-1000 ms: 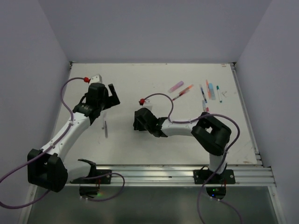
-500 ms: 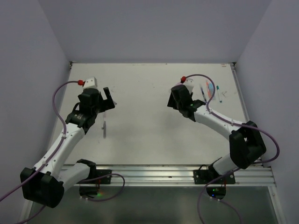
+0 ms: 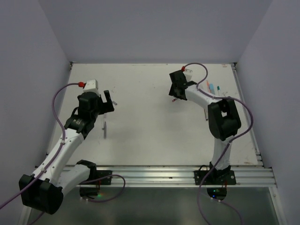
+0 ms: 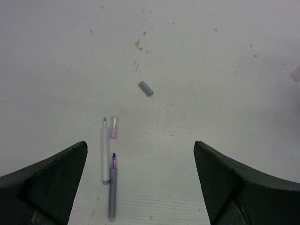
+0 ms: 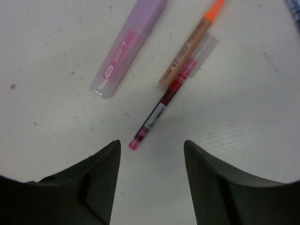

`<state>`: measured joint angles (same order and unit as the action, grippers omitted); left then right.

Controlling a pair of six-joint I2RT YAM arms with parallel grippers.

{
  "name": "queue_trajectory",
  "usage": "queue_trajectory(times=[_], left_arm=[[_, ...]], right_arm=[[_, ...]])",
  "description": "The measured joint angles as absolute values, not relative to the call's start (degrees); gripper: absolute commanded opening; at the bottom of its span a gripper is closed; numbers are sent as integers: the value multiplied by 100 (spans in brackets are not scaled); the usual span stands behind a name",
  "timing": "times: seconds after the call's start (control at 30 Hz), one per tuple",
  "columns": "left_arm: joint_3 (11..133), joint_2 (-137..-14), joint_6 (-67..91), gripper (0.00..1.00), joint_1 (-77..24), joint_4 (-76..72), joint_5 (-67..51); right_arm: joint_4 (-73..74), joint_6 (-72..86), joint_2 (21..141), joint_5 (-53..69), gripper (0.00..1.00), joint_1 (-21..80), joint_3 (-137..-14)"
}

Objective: Open the pen caps

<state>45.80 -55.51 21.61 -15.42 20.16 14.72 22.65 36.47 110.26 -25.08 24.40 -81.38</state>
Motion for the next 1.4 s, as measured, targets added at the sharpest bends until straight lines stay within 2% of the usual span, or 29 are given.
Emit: queue_trajectory(times=[0.2, 0.43, 0.63, 0.67, 0.83, 1.17, 1.4], left_arm=[[4519, -5505, 2137, 99, -1542, 1957, 1444], [4510, -5461, 2132, 98, -1540, 1929, 1382], [4510, -5457, 2134, 99, -1540, 1890, 1323], [4510, -5452, 2132, 98, -1540, 1890, 1321], [4508, -5417, 2132, 99, -1540, 1861, 1212], [4401, -5404, 2362, 98, -1538, 1496, 154], [4495, -5833, 3124, 97, -1544, 982, -1138]], right_arm=[[2506, 3736, 11961, -2604, 57, 2429, -8807], [2663, 3870, 12178, -2606, 45, 2318, -8844], [2589, 3968, 12180, -2593, 23, 2167, -8750], [2493, 3992, 12140, -2587, 16, 2145, -8670], [2137, 4088, 11671, -2576, 0, 2018, -7915], [1984, 3581, 9708, -2265, 0, 2003, -5887], [1184, 2464, 7662, -1319, 0, 3120, -4915]])
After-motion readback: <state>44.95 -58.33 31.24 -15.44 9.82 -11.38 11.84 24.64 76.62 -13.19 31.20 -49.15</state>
